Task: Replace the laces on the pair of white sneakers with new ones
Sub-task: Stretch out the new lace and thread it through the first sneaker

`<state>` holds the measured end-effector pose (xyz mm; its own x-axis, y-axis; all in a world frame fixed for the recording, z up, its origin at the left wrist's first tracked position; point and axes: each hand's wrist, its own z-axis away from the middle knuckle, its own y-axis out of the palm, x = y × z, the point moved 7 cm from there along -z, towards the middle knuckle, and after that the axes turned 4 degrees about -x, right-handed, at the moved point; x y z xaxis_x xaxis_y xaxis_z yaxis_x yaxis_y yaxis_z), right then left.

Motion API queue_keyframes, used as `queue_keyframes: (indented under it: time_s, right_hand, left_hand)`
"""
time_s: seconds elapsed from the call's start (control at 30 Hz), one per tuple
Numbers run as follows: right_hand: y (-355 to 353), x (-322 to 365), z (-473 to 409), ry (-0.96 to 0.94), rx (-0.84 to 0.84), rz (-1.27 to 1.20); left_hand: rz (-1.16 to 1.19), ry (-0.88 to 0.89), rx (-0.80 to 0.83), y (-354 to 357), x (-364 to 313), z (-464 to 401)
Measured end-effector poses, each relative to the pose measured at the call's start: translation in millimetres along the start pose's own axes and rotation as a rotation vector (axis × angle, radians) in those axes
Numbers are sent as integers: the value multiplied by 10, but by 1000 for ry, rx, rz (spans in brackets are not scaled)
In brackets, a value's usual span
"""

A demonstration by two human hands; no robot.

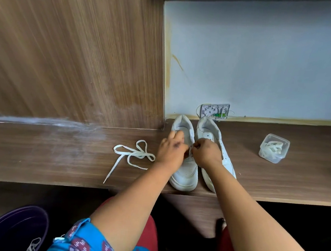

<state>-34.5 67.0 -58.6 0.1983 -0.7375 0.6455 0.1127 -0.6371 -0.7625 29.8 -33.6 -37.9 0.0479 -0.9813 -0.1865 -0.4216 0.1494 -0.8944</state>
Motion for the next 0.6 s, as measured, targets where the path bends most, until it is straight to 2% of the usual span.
queue_keyframes:
  time_s: [0.1,0.17,0.27,0.37,0.5,0.6]
  right_hand:
    - [3,-35,-18,13,0,-54]
    - [17,-75,-54,49,17,-151]
    - [23,-122,-48,107,28,-295]
    - [38,-164,-31,105,25,-350]
    - [45,-210,-69,98,39,-422]
    - [84,-243,-59,124,140,-517]
  left_hand:
    - [-22,109,-24,38,-65,35]
    - [59,5,-55,133,94,28]
    - [337,-275,-46,347,332,69]
    - [617,-470,0,533,383,153]
    - [682,-520,32,620,415,141]
    - [692,-511,53,648,439,114]
